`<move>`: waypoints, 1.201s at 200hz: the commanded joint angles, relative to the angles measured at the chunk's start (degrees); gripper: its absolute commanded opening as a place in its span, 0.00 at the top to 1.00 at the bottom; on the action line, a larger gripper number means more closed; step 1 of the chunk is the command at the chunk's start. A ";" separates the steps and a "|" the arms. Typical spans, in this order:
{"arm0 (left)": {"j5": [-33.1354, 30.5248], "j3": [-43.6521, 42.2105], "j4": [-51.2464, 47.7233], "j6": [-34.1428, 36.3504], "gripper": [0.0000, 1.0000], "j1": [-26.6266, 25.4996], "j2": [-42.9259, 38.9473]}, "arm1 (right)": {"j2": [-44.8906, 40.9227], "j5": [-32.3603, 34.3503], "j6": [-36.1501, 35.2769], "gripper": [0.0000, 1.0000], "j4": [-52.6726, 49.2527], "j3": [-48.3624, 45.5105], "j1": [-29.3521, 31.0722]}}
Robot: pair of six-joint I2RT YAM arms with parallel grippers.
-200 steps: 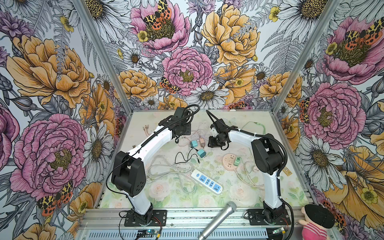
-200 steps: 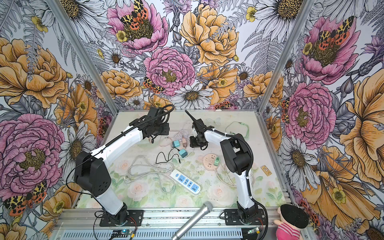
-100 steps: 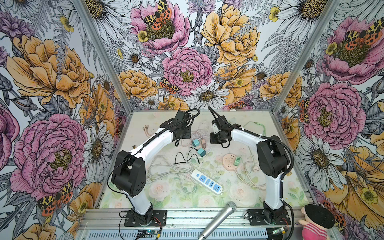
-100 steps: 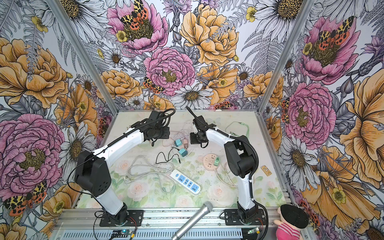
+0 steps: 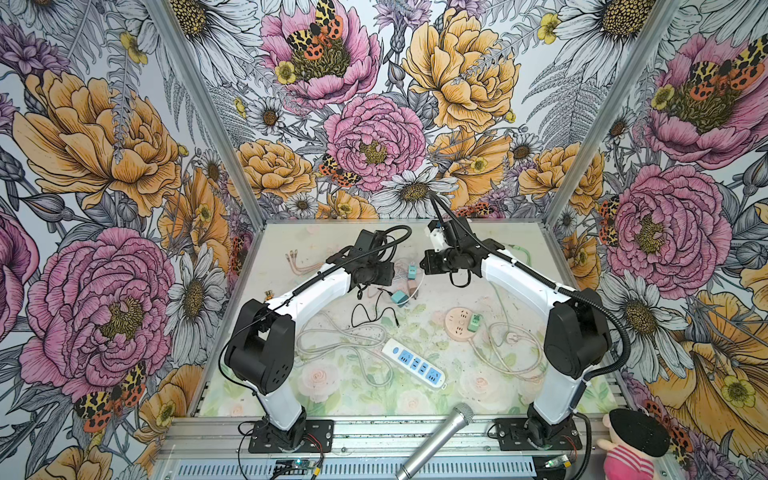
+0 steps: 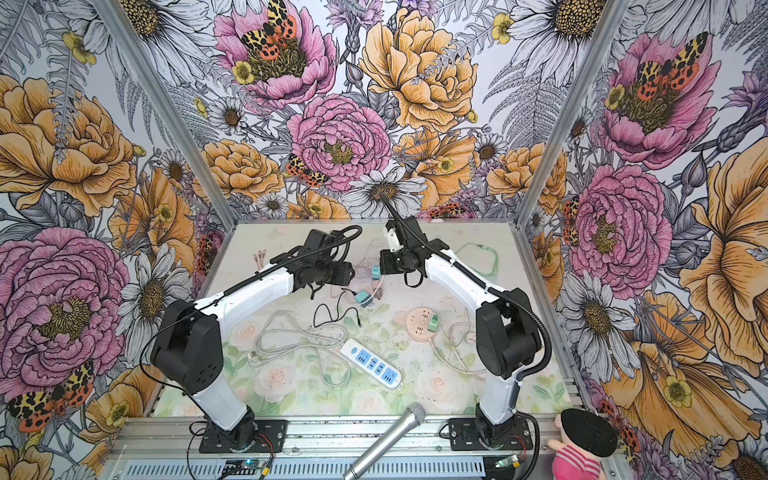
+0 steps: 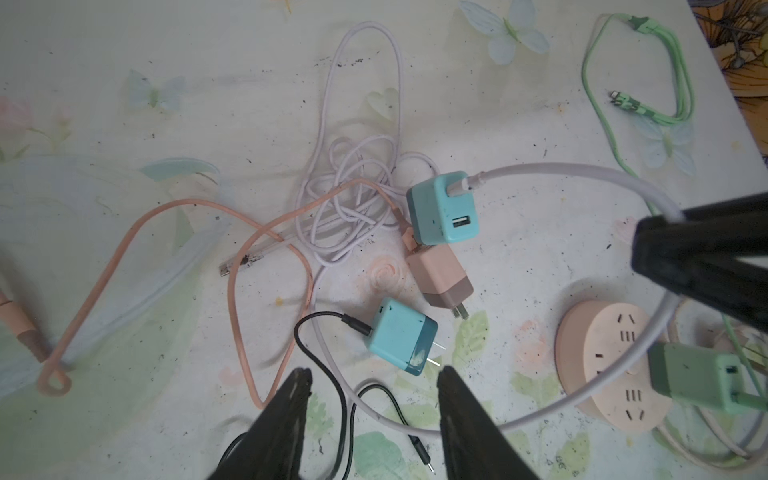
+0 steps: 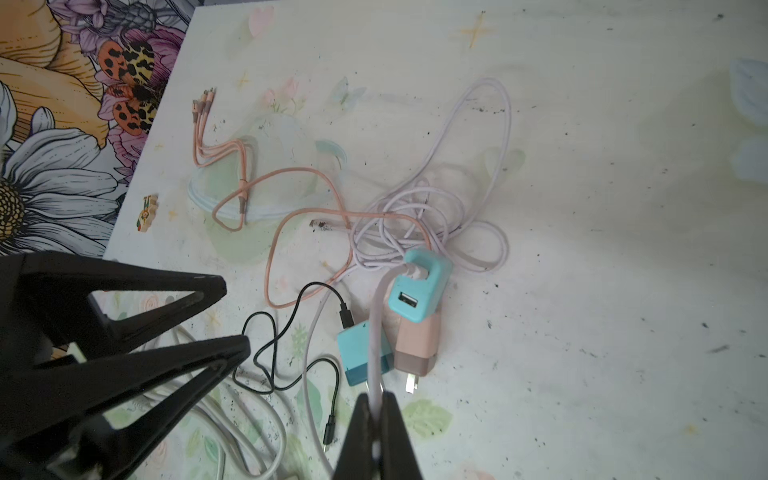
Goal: Insert the plug
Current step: 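Lift the teal charger by its white cable with the right gripper, away from the pile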
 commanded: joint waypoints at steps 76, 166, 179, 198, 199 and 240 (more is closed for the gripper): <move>9.62 -2.35 20.40 -0.35 0.47 -0.49 5.66 | -8.24 0.94 -1.79 1.00 -5.05 4.94 0.45; 5.99 -4.23 16.37 -2.12 0.47 -1.53 3.56 | -14.91 5.95 -6.42 1.00 -12.25 16.22 -1.37; 3.55 -4.05 14.70 -2.64 0.47 -1.50 3.69 | -15.56 6.11 -6.73 1.00 -12.64 17.24 -2.44; 0.83 -3.38 12.14 -3.91 0.47 -1.25 4.38 | -16.36 5.96 -6.91 1.00 -13.16 18.23 -3.88; 0.77 -3.36 12.05 -4.02 0.47 -1.26 4.43 | -16.46 5.98 -6.92 1.00 -13.19 18.25 -3.97; 3.19 -2.31 11.61 -4.20 0.48 -1.97 5.89 | -17.27 5.00 -6.85 1.00 -13.32 18.14 -5.05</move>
